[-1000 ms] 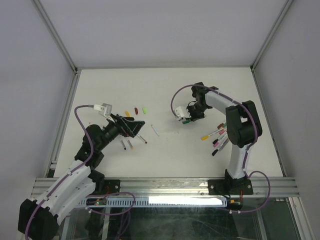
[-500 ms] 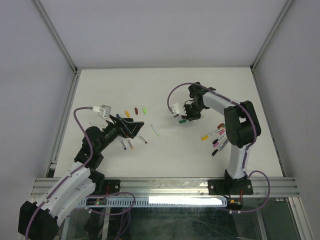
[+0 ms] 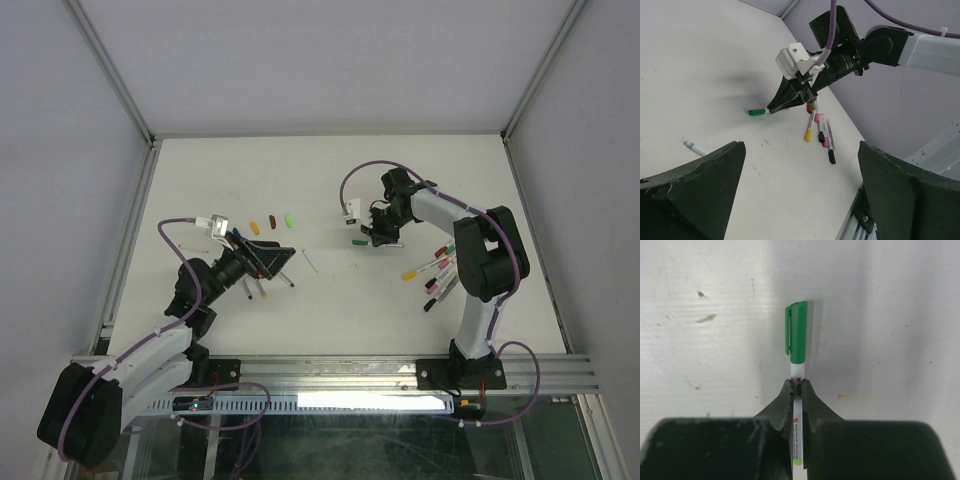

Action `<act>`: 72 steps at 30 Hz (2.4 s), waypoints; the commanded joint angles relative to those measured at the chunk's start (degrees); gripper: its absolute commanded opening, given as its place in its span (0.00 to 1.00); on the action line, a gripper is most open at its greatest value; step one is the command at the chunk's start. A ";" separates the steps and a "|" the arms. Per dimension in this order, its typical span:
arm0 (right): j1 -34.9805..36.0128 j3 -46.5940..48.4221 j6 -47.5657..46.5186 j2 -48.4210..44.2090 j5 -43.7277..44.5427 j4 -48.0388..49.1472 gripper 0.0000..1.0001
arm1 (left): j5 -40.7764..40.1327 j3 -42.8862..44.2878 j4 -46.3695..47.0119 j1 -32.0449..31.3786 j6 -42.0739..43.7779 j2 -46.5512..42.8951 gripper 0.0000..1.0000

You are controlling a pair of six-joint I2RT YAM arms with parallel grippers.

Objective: Open the pen caps
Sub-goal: Pick up the pen from the center of the board.

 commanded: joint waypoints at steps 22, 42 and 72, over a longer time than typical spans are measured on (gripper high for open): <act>-0.03 -6.85 58.60 -13.78 -51.01 24.15 0.00 | -17.02 10.21 40.44 -11.84 -12.77 35.52 0.91; 0.66 -8.80 61.10 -15.24 -43.33 27.77 0.00 | -37.33 23.38 9.89 -21.72 -15.78 36.66 0.57; 2.69 -14.81 66.40 -26.17 -43.17 33.24 0.69 | -26.53 15.49 29.06 -18.69 -6.78 31.58 0.00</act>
